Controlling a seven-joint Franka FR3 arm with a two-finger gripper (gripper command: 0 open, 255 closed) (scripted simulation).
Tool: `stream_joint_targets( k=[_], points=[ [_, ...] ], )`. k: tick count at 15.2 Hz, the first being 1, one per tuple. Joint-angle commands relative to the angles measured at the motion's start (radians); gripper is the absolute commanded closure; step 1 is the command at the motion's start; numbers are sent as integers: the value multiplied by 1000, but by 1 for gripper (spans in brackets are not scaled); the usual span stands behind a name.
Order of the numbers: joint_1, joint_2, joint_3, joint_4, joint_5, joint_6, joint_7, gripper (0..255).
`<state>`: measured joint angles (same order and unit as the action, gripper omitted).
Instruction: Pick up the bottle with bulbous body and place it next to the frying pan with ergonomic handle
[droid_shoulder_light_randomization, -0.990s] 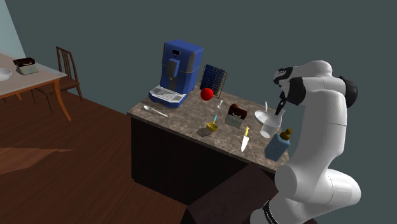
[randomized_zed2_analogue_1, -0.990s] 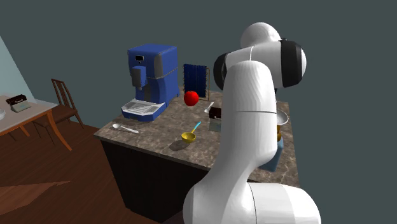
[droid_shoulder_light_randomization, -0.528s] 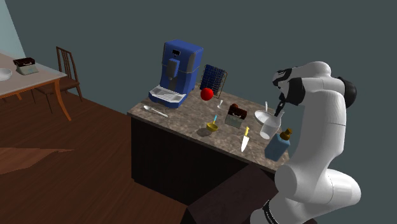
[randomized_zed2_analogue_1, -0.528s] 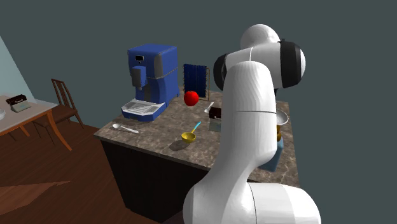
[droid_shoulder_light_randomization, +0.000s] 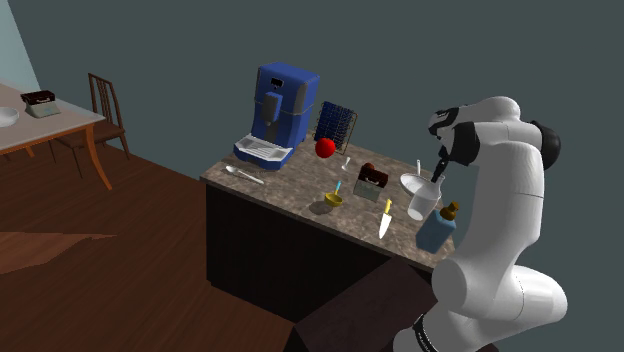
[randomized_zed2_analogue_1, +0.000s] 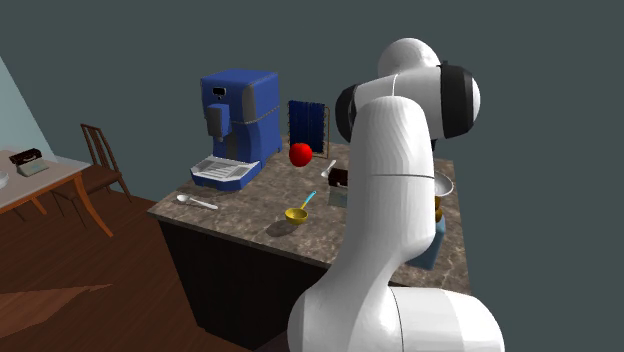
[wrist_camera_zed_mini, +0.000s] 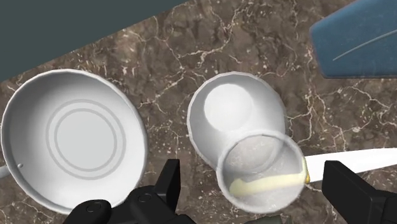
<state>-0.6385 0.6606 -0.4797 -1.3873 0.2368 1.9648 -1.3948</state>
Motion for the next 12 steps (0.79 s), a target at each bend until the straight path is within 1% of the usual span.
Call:
stream_joint_targets(
  k=[1,4,12],
  points=[
    [1,-10,-3,18,-5,-27,3,0],
    [-1,-31,-10,82,-16,-109,12,0],
    [-1,-31,-10,82,-16,-109,12,0]
  ],
)
